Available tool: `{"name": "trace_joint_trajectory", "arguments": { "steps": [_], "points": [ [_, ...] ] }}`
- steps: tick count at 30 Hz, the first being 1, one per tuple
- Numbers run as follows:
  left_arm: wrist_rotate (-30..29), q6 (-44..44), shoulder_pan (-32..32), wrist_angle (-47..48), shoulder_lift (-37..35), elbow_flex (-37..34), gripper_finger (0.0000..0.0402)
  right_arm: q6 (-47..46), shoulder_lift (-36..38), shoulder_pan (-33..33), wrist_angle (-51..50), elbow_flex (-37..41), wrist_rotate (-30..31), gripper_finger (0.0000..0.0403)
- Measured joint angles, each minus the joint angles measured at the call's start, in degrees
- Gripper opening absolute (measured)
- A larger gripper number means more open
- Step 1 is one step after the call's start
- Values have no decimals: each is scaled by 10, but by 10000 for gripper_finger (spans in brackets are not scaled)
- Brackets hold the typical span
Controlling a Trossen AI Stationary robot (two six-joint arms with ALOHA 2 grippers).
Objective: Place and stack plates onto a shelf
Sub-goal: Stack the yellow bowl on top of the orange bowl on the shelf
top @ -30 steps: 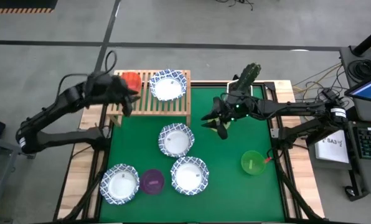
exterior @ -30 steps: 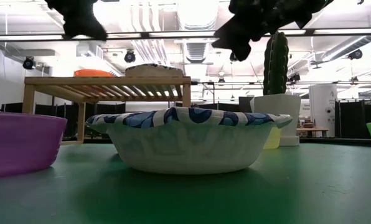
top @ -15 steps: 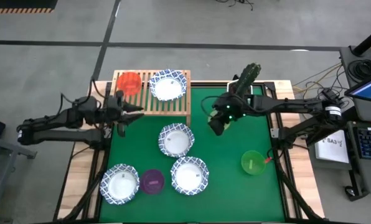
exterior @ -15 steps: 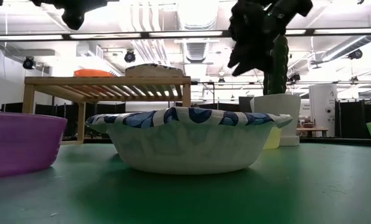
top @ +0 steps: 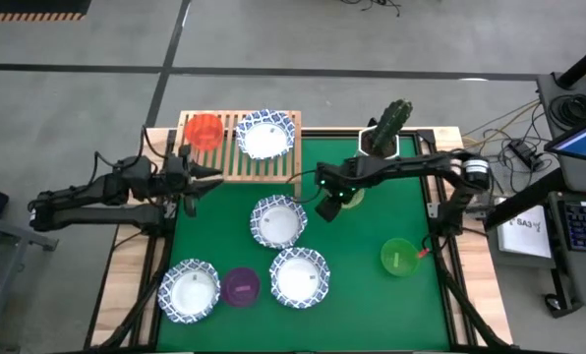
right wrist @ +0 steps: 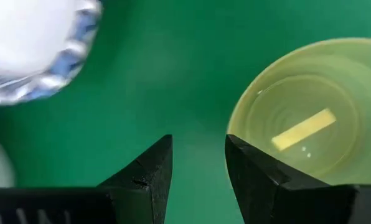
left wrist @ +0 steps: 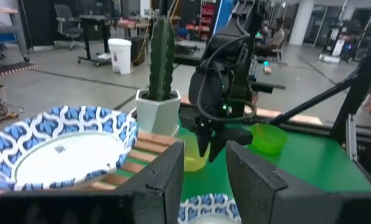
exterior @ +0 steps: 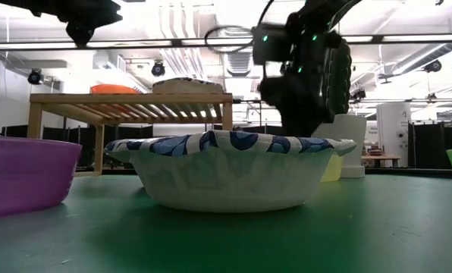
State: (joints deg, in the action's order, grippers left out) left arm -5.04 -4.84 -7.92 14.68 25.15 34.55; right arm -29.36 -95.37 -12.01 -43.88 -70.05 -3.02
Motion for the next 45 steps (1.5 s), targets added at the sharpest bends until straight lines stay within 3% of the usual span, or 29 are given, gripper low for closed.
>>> {"name": "trace_joint_trajectory", "arguments": {
  "steps": [8,14,19,27,32,39,45],
  "points": [
    [0,-2,0,4,-7,-17,103,1,-53,0,1,-11,67,125],
    [0,-4,0,4,-18,-32,103,7,-46,4,0,-13,72,28],
    [0,-4,0,5,-27,-36,103,-2,-16,14,-23,-25,60,10],
    [0,2,0,11,-53,-36,103,-7,37,57,-147,-139,60,8],
    [0,2,0,23,-75,-37,103,-3,70,86,-158,-203,73,8],
    [1,-2,0,29,-96,-40,103,-2,75,110,-158,-186,120,14],
    [1,-7,0,32,-105,-41,103,-36,35,113,-159,-154,102,66]
  ]
}}
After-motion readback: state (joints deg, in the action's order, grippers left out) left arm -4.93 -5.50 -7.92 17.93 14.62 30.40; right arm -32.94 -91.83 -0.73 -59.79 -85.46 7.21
